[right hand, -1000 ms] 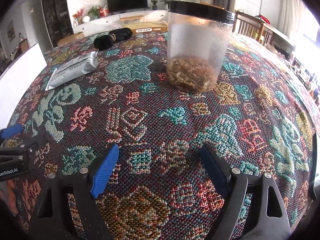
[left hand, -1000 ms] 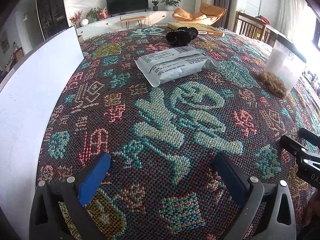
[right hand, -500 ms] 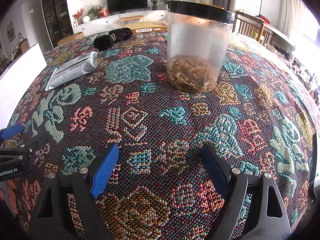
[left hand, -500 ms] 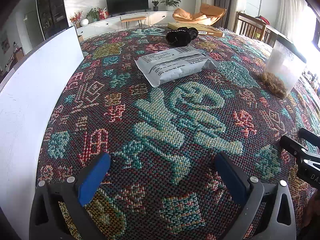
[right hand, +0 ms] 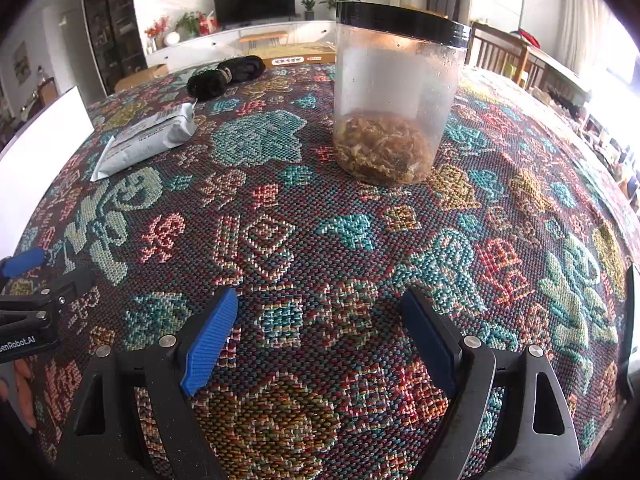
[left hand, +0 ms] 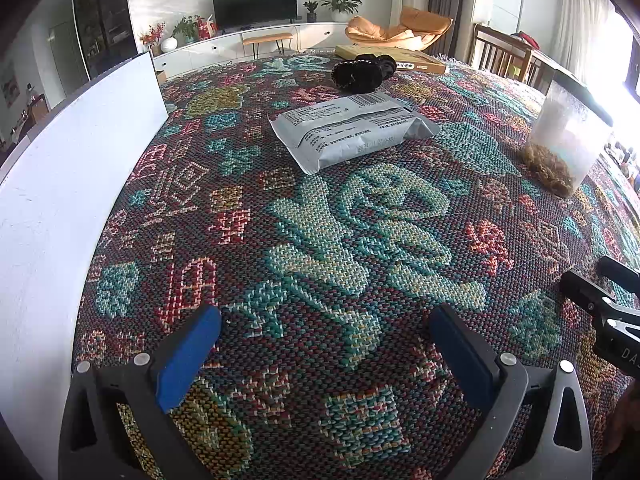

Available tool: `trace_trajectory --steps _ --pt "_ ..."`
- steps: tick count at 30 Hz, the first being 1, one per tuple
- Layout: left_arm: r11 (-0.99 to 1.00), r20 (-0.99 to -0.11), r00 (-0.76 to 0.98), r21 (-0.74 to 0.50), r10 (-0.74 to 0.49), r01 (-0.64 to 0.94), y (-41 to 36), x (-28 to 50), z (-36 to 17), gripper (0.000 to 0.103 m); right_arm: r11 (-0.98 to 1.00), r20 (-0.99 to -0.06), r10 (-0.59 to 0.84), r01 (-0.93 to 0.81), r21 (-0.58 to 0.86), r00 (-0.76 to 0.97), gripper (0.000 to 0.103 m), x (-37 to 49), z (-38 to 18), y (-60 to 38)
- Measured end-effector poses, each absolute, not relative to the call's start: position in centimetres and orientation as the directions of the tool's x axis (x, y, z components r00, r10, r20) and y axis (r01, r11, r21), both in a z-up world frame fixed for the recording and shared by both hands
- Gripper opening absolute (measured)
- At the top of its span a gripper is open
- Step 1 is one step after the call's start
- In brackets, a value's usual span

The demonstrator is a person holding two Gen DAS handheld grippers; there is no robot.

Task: Organize soft objects

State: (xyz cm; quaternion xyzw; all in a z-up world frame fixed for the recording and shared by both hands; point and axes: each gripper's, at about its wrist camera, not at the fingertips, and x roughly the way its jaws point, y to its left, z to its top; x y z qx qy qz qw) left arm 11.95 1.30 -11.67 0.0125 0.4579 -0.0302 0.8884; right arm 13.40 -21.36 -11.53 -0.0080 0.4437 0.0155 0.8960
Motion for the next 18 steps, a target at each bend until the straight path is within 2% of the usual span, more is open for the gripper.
trace_trajectory --steps 18 --pt "0.998 -0.815 0.578 -0.006 -0.042 0.065 1.3 11.82 -11.64 0.103 0.999 -0.795 0.021 -0.035 0.0 0.606 0.086 13.43 -11.51 -21.38"
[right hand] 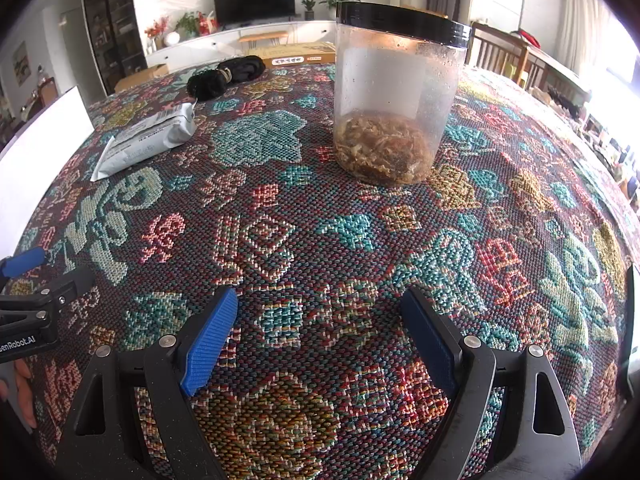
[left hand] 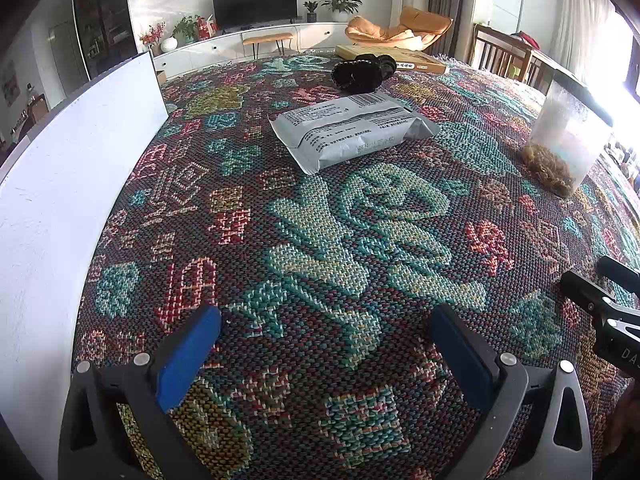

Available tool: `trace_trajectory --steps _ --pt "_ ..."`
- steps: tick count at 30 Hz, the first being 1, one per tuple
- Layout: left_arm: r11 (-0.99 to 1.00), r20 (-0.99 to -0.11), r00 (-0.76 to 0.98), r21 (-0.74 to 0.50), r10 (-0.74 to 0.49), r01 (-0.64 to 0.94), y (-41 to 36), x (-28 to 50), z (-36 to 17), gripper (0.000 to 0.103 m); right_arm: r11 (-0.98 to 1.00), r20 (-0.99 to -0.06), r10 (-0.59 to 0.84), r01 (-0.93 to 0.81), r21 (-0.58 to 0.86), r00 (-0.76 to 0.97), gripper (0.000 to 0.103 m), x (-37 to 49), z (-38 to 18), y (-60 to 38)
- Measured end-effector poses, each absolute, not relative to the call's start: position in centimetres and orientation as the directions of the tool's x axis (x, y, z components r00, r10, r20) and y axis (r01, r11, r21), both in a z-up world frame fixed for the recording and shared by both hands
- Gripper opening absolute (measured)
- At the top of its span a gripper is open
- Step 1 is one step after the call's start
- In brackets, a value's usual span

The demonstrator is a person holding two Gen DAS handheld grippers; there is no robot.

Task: Organize soft objects

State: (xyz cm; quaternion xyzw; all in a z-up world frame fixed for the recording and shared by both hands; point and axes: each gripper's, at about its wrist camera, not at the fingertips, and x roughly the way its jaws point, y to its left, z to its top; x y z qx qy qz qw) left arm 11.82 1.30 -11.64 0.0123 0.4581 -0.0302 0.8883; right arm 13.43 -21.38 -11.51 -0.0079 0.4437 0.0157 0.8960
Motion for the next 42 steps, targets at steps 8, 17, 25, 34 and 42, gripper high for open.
trace_trajectory --steps 8,17,25,34,42 --pt "0.998 -0.817 0.574 -0.006 -0.044 0.068 1.3 12.0 -11.6 0.103 0.999 -0.795 0.021 -0.035 0.0 0.606 0.086 13.4 -11.5 -21.4" --pt "0.962 -0.864 0.498 0.069 -0.075 0.264 -0.4 18.1 -8.1 0.103 0.999 -0.795 0.022 -0.036 0.0 0.606 0.086 13.4 -11.5 -21.4" --pt "0.834 -0.876 0.481 0.276 0.015 0.478 -4.1 24.7 -8.2 0.103 0.999 -0.796 0.024 -0.037 0.001 0.605 0.087 13.6 -11.6 -21.3" --pt "0.943 -0.906 0.42 0.094 -0.051 0.318 -1.5 30.8 -11.1 0.103 0.999 -0.796 0.026 -0.039 0.003 0.604 0.088 13.7 -11.6 -21.1" --pt "0.978 -0.886 0.45 -0.013 -0.108 0.209 0.3 31.9 -11.4 0.093 0.999 -0.796 0.026 -0.039 0.002 0.604 0.088 13.7 -11.6 -21.1"
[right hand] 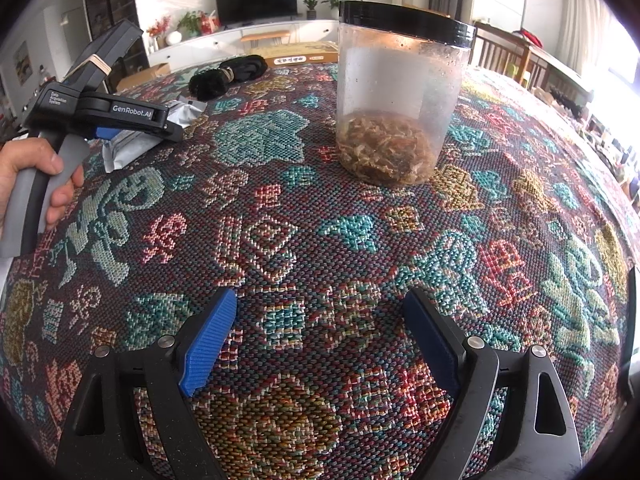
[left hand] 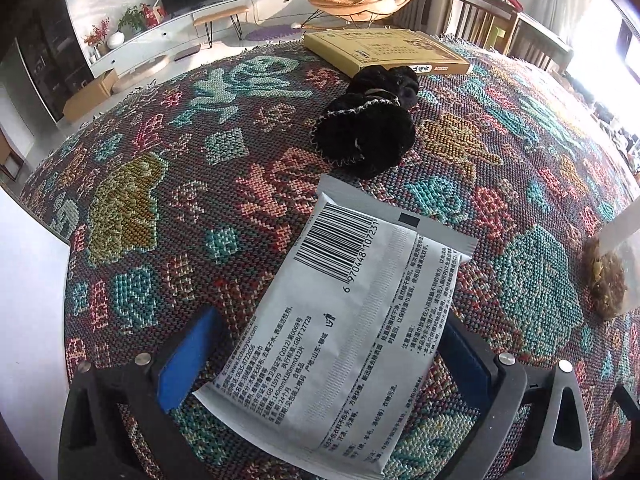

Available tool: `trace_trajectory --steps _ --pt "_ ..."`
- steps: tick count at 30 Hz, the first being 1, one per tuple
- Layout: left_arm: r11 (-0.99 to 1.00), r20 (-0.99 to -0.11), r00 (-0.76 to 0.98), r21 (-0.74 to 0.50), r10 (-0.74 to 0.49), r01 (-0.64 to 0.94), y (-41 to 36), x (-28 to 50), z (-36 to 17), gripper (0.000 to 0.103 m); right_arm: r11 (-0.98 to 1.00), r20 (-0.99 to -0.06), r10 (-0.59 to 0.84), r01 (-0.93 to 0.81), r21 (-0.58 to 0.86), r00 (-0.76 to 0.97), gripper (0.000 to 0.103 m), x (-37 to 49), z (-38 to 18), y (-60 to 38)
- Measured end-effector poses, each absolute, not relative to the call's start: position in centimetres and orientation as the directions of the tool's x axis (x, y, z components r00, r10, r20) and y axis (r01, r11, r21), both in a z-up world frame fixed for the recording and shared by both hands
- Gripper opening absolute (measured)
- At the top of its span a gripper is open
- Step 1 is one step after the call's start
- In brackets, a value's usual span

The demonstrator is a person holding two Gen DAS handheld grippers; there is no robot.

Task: Organize soft objects
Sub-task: 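Grasp white printed package with left tool, then grasp black fabric bundle with right tool while left tool holds white package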

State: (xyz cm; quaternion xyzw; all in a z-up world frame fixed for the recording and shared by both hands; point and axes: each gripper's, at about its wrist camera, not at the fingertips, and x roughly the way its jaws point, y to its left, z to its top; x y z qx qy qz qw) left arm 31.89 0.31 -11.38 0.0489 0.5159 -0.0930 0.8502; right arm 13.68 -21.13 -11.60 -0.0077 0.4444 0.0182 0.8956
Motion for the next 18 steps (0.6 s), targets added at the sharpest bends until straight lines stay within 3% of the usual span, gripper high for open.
trace_trajectory --steps 1,2,8,11,12,15,18 --pt "0.978 -0.873 0.475 -0.008 -0.108 0.208 0.4 31.5 -11.1 0.077 0.999 -0.796 0.026 -0.039 0.003 0.604 0.088 13.7 -11.6 -21.1" --pt "0.982 -0.868 0.489 0.006 -0.087 0.187 0.5 31.1 -10.8 0.074 0.999 -0.796 0.026 -0.039 0.002 0.604 0.088 13.7 -11.6 -21.1" --pt "0.997 -0.871 0.487 -0.076 -0.066 -0.001 4.5 24.9 -10.4 0.073 0.999 -0.796 0.026 -0.04 0.002 0.604 0.088 13.7 -11.6 -21.1" --pt "0.998 -0.861 0.507 -0.067 -0.049 -0.017 5.5 19.9 -10.7 0.073 0.999 -0.796 0.026 -0.04 0.002 0.604 0.088 13.7 -11.6 -21.1" --pt "0.999 -0.859 0.511 -0.039 -0.028 -0.011 5.6 18.8 -10.9 0.075 0.999 -0.796 0.026 -0.04 0.002 0.604 0.088 13.7 -11.6 -21.1" --pt "1.0 -0.849 0.528 0.012 -0.003 0.025 5.7 17.4 -11.6 0.103 0.999 -0.796 0.026 -0.04 0.003 0.604 0.088 13.7 -11.6 -21.1" --pt "0.999 -0.827 0.561 -0.005 -0.023 0.033 6.4 16.9 -11.8 0.103 0.999 -0.796 0.025 -0.039 0.001 0.605 0.088 13.7 -11.6 -21.1"
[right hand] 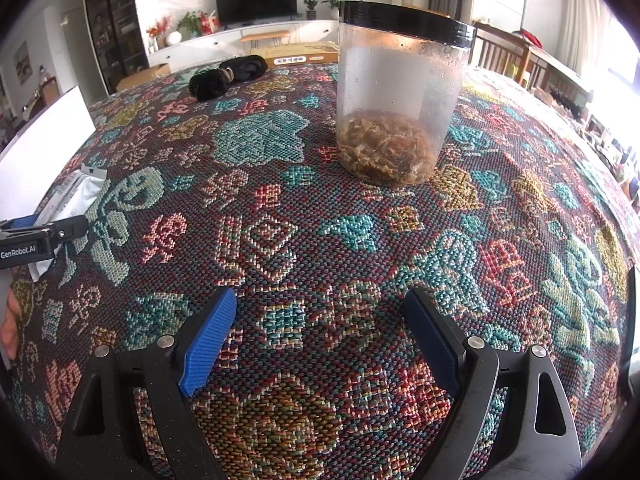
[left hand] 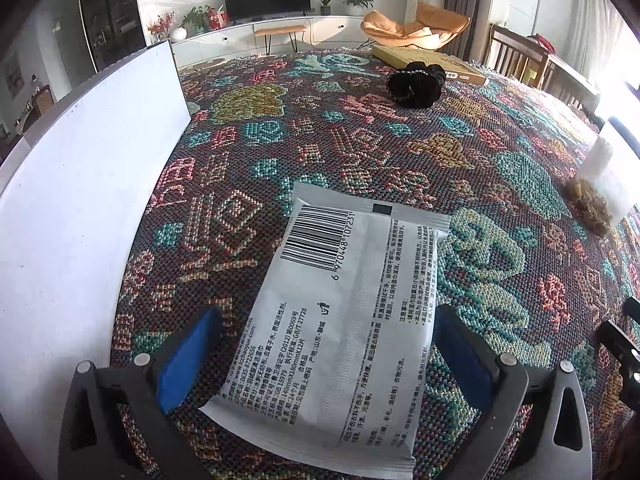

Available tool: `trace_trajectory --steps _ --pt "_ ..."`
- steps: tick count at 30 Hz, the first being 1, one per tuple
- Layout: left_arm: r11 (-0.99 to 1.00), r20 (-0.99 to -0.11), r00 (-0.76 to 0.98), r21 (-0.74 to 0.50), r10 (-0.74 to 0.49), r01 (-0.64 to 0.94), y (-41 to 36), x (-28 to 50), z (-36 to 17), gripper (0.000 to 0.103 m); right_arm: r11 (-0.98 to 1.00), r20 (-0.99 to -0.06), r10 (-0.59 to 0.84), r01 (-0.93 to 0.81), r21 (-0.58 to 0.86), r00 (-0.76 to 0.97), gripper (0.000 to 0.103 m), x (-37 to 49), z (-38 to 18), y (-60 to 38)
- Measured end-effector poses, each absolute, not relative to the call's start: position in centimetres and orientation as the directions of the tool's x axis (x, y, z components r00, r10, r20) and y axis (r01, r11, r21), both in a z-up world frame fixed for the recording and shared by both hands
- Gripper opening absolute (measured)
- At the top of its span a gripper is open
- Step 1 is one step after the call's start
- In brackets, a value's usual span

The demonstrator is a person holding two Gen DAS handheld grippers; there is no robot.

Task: Organize soft objects
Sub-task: 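Grasp black fabric bundle with right tool while left tool holds white package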

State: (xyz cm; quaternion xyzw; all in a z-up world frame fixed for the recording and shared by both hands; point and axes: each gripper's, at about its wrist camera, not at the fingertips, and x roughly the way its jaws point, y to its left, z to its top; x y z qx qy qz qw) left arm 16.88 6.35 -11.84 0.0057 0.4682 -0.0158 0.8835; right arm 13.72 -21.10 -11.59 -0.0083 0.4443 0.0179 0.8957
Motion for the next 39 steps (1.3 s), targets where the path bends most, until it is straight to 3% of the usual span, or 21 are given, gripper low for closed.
trace_trajectory --steps 5,8,11,13,18,22,25,26,27,28,31,39 --pt "0.999 -0.815 0.579 -0.001 -0.021 0.036 6.1 17.5 -11.8 0.103 0.999 -0.797 0.018 -0.038 -0.006 0.603 0.088 13.9 -11.6 -20.7" --pt "0.999 -0.815 0.58 -0.006 -0.026 0.037 6.1 17.5 -11.9 0.103 0.994 -0.801 -0.02 -0.073 -0.079 0.598 0.087 14.3 -10.9 -19.2" --pt "0.999 -0.815 0.58 -0.006 -0.026 0.037 6.1 17.6 -11.9 0.103 0.983 -0.743 0.021 -0.15 -0.107 0.669 0.087 16.7 -8.1 -16.6" --pt "0.999 -0.815 0.58 -0.004 -0.025 0.036 6.1 17.5 -11.9 0.103 0.979 -0.733 0.093 -0.194 -0.055 0.674 0.087 20.3 -6.4 -15.0" --pt "0.999 -0.814 0.58 -0.005 -0.025 0.036 6.1 17.5 -12.0 0.103 0.94 -0.735 0.34 -0.194 0.281 0.586 0.086 32.8 -5.7 -12.9" --pt "0.999 -0.814 0.58 -0.005 -0.025 0.036 6.1 17.5 -12.0 0.103 0.916 -0.746 0.367 -0.078 0.393 0.555 0.086 40.1 -7.3 -11.4" --pt "0.999 -0.814 0.58 -0.005 -0.025 0.036 6.1 17.5 -11.9 0.103 0.926 -0.797 0.344 -0.042 0.374 0.497 0.085 43.6 -9.4 -9.9" --pt "0.999 -0.814 0.58 -0.005 -0.025 0.036 6.1 17.5 -11.9 0.103 0.935 -0.823 0.332 -0.048 0.35 0.462 0.077 44.3 -10.4 -9.2" --pt "0.999 -0.814 0.58 -0.006 -0.026 0.036 6.1 17.5 -11.9 0.103 0.943 -0.846 0.32 -0.061 0.327 0.426 0.062 44.6 -11.3 -8.7" --pt "0.999 -0.814 0.58 -0.005 -0.026 0.036 6.1 17.5 -11.9 0.103 0.956 -0.838 0.287 -0.088 0.279 0.464 0.038 44.1 -11.0 -8.3" --pt "0.999 -0.814 0.58 -0.006 -0.026 0.036 6.1 17.5 -11.9 0.103 0.969 -0.855 0.237 -0.181 0.171 0.46 0.032 41.9 -10.1 -7.2" --pt "0.999 -0.814 0.581 -0.006 -0.026 0.036 6.1 17.5 -11.9 0.103 0.937 -0.826 0.296 -0.313 0.155 0.479 0.032 25.1 -4.5 -13.0"
